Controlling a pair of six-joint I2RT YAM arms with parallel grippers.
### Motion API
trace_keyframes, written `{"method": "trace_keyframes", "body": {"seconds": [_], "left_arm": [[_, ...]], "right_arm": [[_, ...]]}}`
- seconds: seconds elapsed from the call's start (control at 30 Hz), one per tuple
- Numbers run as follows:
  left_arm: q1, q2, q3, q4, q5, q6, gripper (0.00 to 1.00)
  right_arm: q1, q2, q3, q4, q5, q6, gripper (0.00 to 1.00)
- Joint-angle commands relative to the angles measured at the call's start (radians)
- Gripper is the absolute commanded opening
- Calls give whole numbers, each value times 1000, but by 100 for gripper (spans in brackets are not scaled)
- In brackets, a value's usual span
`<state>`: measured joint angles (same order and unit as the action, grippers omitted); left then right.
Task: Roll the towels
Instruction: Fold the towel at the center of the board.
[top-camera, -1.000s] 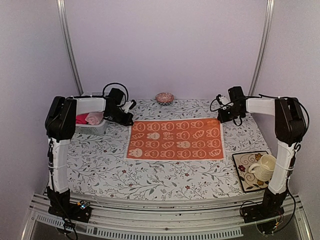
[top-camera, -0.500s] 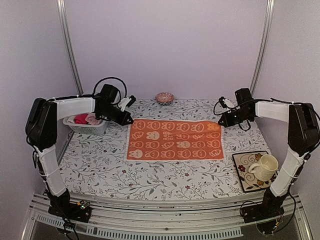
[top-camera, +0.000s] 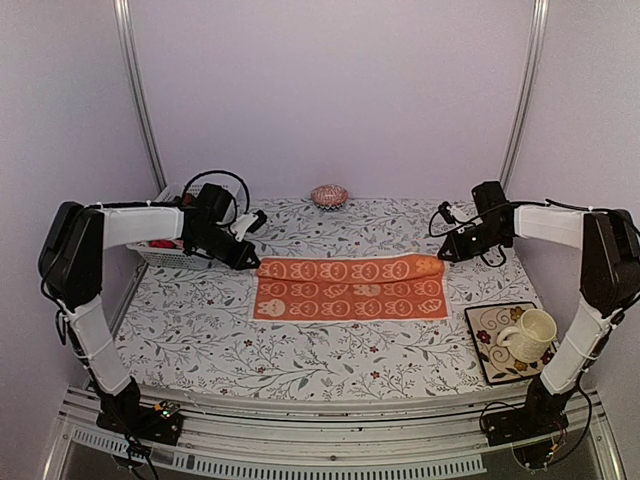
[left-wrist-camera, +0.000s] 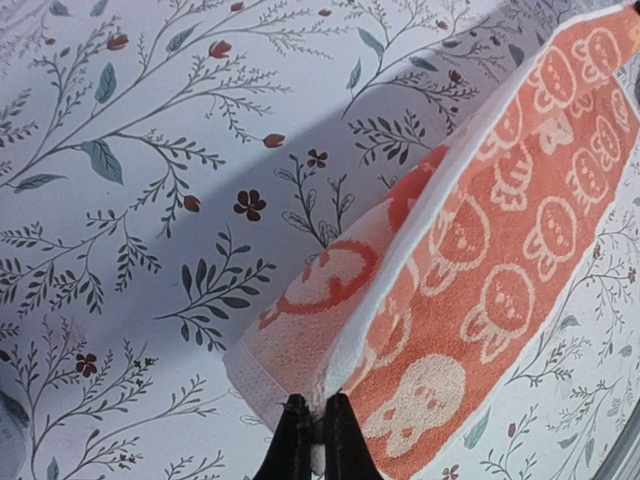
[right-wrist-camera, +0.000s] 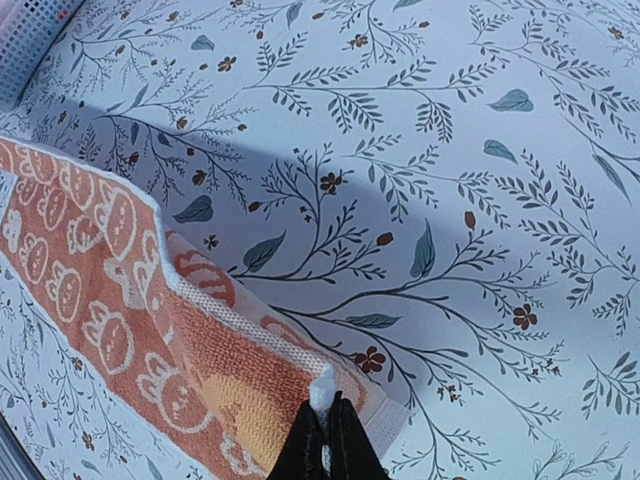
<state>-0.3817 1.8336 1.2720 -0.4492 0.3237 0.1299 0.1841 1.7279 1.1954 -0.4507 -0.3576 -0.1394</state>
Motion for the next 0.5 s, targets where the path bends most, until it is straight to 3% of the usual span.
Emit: {"method": "trace_keyframes", "body": {"seconds": [0.0,0.47], "left_arm": [[-3,-32,-24,-8,-20,2,0],[-3,-39,-72,-43,40,-10,0]], "right_arm": [[-2,8,-20,-37,17,-10,5],[0,7,-54,-99,55,-8,5]]}}
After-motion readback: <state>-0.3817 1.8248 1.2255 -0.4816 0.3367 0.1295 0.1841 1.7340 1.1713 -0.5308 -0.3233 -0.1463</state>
